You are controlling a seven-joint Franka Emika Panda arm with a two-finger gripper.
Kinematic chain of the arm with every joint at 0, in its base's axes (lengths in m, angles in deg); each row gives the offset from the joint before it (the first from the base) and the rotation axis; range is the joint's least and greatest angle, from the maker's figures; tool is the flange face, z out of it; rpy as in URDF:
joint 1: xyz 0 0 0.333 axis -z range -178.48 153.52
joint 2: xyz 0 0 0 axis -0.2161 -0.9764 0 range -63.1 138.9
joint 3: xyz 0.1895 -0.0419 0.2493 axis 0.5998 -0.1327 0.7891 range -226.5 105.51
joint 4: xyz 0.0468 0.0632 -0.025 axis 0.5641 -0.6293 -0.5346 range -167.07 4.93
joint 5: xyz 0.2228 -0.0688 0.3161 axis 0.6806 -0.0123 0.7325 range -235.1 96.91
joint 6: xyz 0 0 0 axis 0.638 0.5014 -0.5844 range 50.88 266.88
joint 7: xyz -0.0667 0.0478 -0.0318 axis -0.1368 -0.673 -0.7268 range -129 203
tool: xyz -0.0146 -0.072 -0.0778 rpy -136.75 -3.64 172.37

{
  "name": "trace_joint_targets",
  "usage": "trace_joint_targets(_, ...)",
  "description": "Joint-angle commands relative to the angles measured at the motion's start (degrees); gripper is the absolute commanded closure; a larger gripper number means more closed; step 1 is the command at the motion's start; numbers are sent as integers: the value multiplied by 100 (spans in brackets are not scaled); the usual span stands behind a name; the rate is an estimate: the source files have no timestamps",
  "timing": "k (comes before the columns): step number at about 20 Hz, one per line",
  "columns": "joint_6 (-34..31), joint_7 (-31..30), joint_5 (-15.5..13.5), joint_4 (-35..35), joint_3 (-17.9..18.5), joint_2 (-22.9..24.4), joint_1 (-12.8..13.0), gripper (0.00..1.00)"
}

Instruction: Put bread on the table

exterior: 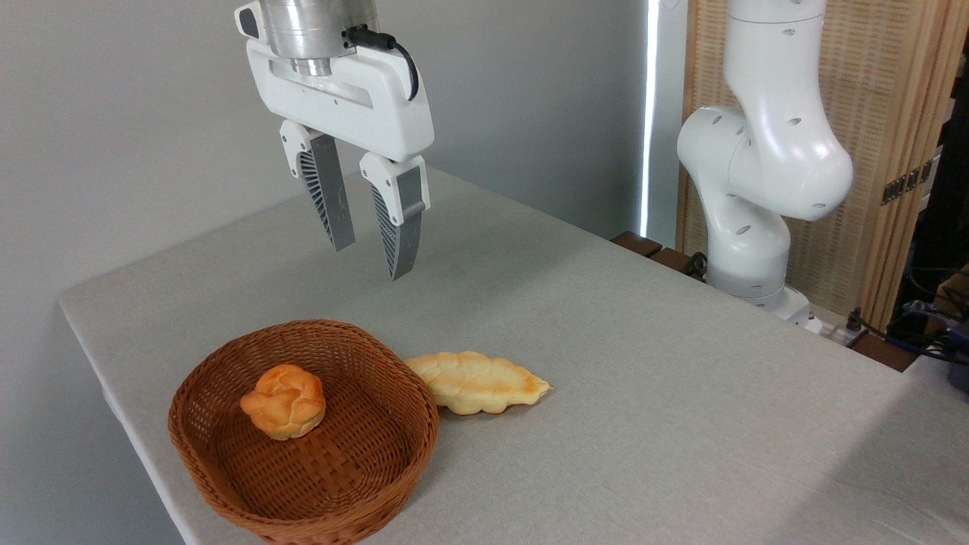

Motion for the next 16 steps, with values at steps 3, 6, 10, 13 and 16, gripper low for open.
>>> trace_joint_targets(3, -126, 101, -65, 37, -28, 56, -19, 0)
trace_joint_targets(6, -126, 92, -56, 37, -28, 56, -19, 0)
trace_joint_targets(10, -126, 101, -65, 37, -11, 56, -19, 0)
trace_joint_targets(13, -126, 101, -56, 37, -2, 56, -28, 0)
trace_joint_targets(16, -83, 101, -65, 37, -2, 56, -37, 0)
